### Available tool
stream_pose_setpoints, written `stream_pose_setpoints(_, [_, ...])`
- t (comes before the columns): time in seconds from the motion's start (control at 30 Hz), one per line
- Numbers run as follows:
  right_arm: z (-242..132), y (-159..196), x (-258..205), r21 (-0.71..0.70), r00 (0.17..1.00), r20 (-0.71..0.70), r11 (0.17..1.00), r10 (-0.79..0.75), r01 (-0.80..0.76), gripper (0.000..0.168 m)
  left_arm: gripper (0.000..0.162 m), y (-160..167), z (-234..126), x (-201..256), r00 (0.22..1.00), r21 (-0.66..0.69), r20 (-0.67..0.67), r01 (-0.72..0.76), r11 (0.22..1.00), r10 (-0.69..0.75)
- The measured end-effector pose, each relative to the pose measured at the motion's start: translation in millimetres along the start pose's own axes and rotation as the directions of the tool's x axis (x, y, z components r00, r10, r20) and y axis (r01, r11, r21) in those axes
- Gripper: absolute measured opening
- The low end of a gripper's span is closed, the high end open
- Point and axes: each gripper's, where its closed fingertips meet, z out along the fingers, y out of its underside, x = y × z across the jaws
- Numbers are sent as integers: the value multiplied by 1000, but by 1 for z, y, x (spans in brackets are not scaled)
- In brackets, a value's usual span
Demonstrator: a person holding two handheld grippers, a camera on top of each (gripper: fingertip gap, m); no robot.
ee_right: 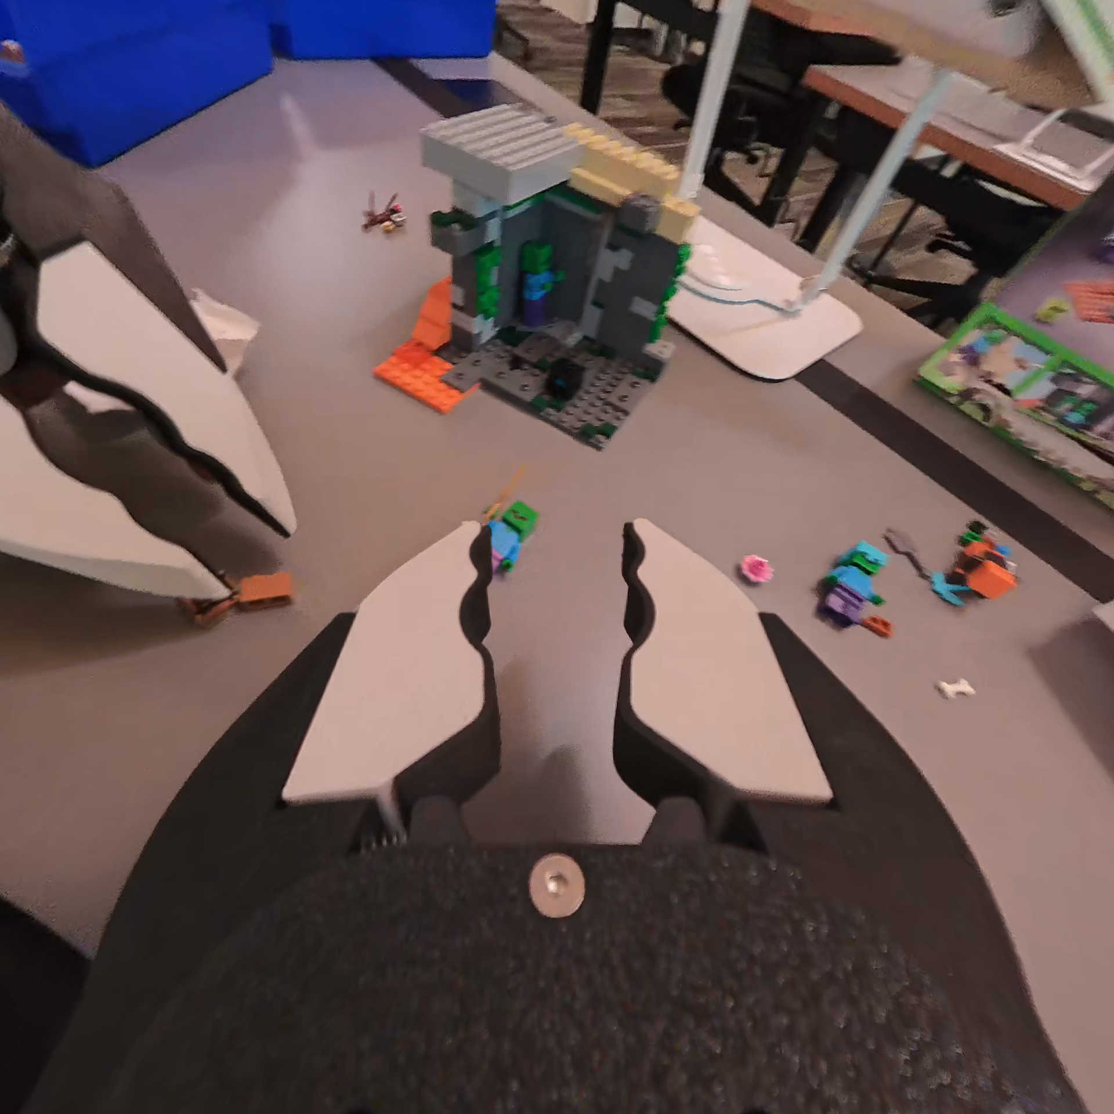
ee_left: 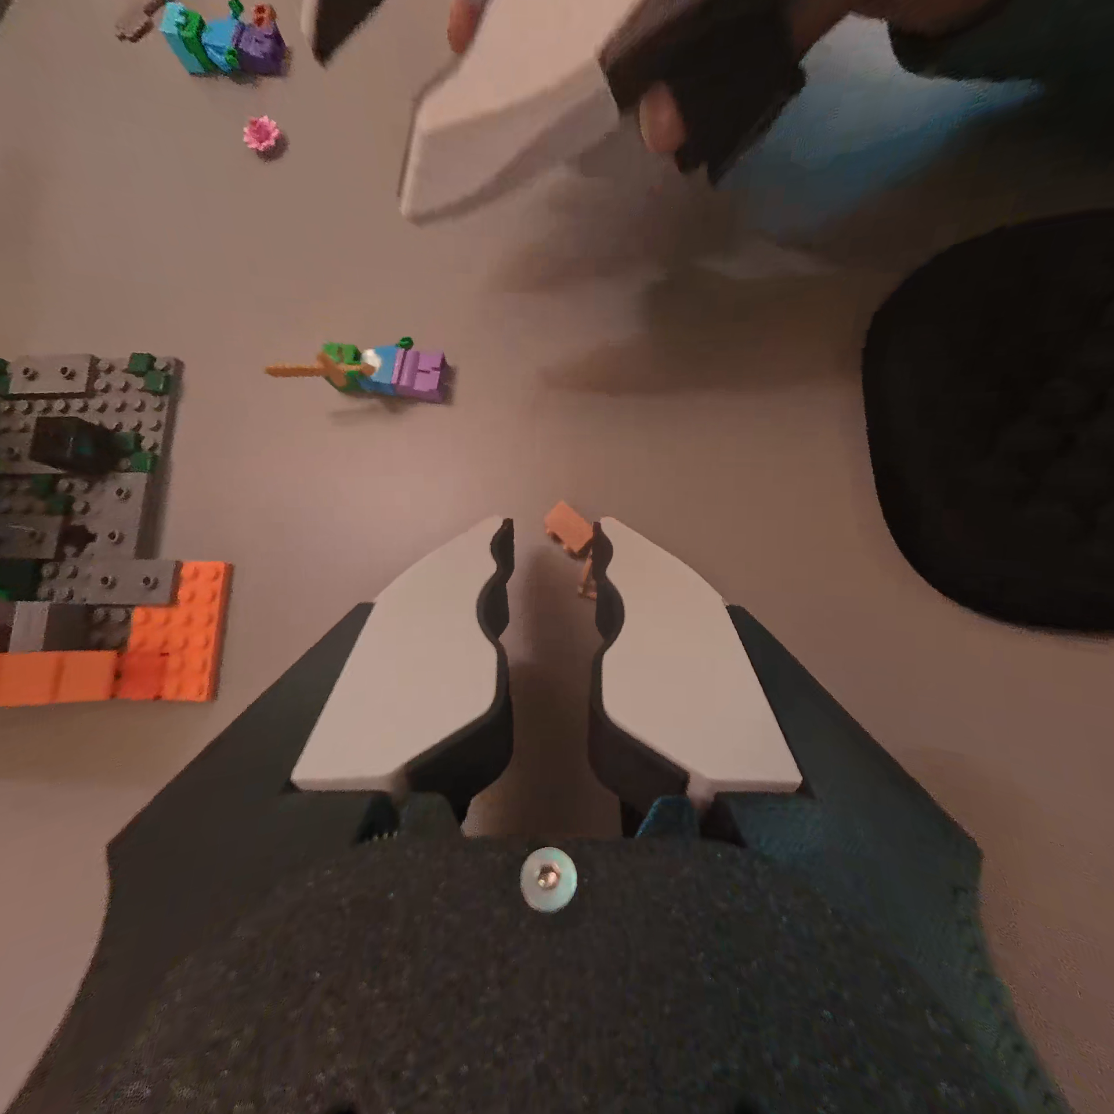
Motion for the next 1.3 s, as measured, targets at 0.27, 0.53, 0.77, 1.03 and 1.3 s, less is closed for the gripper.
stream_pose_setpoints(0.27, [-26,6,63,35,982,-146,992,123,-119,41,2,0,17,1,999,-70,-20,-35,997,34])
stream_pose_setpoints(0.53, [-59,33,91,1,949,-221,973,224,-229,36,0,-6,-32,-12,998,31,43,-48,998,47])
stream_pose_setpoints(0.77, [-74,48,82,-24,949,-236,975,209,-221,35,0,18,-97,-39,991,102,122,43,994,-55])
stream_pose_setpoints(1.03, [-46,31,-22,-142,986,152,989,75,-53,38,0,42,-108,-39,981,113,172,68,991,-87])
stream_pose_setpoints(1.3, [-1,27,-110,-256,930,368,963,19,82,39,29,65,-97,-27,984,82,152,79,994,-90])
